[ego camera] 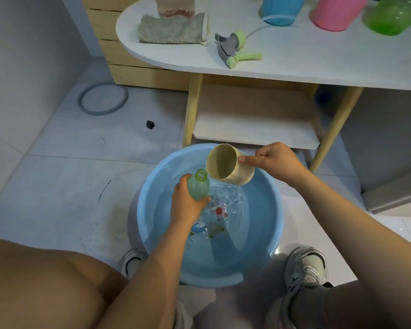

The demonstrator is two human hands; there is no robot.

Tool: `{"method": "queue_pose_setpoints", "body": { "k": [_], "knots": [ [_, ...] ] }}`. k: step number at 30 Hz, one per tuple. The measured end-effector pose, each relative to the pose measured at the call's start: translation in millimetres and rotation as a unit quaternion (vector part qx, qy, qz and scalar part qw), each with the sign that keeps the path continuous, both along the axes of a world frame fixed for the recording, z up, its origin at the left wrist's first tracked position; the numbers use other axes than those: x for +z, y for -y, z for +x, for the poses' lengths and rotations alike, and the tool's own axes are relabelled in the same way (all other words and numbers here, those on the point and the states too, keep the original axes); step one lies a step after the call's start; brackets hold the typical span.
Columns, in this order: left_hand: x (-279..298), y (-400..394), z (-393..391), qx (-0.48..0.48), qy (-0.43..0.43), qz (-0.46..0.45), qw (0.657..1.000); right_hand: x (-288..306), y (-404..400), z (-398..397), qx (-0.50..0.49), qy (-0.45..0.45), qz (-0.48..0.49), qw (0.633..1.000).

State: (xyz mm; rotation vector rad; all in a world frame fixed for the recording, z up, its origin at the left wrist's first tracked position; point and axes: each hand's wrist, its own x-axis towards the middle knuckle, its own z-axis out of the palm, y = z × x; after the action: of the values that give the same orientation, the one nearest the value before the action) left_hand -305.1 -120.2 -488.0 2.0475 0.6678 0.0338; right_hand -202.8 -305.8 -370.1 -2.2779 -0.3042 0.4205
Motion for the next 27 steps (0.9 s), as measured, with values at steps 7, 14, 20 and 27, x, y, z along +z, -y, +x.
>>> {"method": "queue_pose_setpoints", "body": {
  "k": [7, 14, 20, 27],
  "knots": [
    [3, 1, -1, -0.011, -0.006, -0.007, 1.0, 2, -1, 1, 0.015, 0.02, -0.026, 0.999],
    [6, 1, -2, -0.012, -0.007, -0.018, 1.0, 4, -6, 2, 0.022, 0.038, -0.033, 0.998],
    [10, 3, -1, -0.016, -0.004, -0.022, 1.0, 9, -9, 1, 0.032, 0.064, -0.049, 0.996],
    [9, 4, -1, -0.022, -0.008, -0.024, 0.999, 10, -11, 1, 0.04, 0.089, -0.072, 0.993]
  ]
}}
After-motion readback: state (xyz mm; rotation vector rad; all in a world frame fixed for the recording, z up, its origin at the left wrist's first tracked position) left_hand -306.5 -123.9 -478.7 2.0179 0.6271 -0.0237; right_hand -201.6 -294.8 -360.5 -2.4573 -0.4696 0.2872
